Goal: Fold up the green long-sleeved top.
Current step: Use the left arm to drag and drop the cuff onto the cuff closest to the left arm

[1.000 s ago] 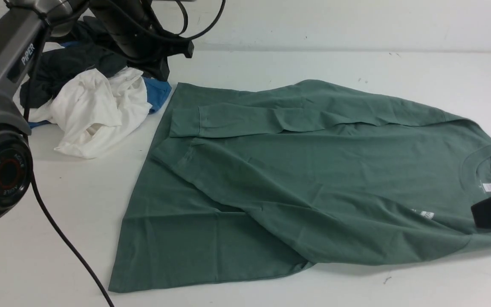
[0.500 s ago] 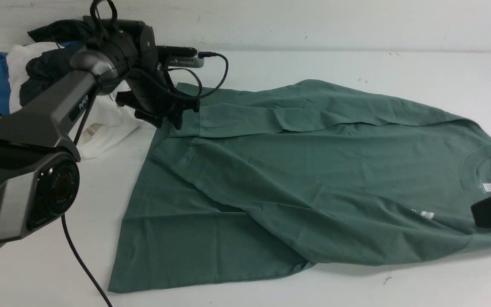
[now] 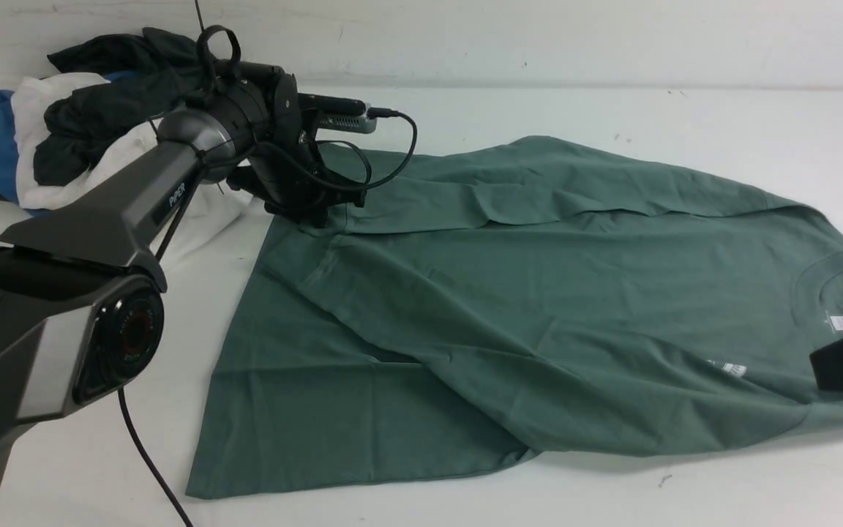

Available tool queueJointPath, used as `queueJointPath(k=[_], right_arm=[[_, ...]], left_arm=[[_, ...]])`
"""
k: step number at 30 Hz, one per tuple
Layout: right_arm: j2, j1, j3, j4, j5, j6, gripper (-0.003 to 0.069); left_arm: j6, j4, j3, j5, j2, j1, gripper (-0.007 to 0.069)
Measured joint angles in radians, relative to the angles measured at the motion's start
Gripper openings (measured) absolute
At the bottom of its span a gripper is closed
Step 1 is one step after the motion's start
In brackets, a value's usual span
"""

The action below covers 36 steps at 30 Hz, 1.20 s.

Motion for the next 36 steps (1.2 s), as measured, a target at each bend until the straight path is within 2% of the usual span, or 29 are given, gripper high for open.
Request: queueJointPath(k=[3,12,19,24,36], right_arm=[[0.0,0.0,0.0,0.0,0.0,0.0,-0.0015],[0.0,0.0,0.0,0.0,0.0,0.004,-0.0015],[0.0,0.0,0.0,-0.032,0.0,0.003,-0.0015],[0.0,0.0,0.0,-0.043,0.0,0.003,-0.0015],[0.0,0.0,0.0,-0.028,0.0,0.003,-0.0015]], left_arm=[[0.013,0.013,0.0,0.012,-0.013,-0.002,0.0024],[0.031,0.02,-0.01,0.099,-0.08,-0.005,0.002],[0.053,0.006,-0.016,0.247,-0.229,-0.006,0.002],[0.053,0.025,-0.02,0.245,-0.249,-0.006,0.002],[0.033,0.098,-0.019,0.194,-0.082,-0.006,0.002]])
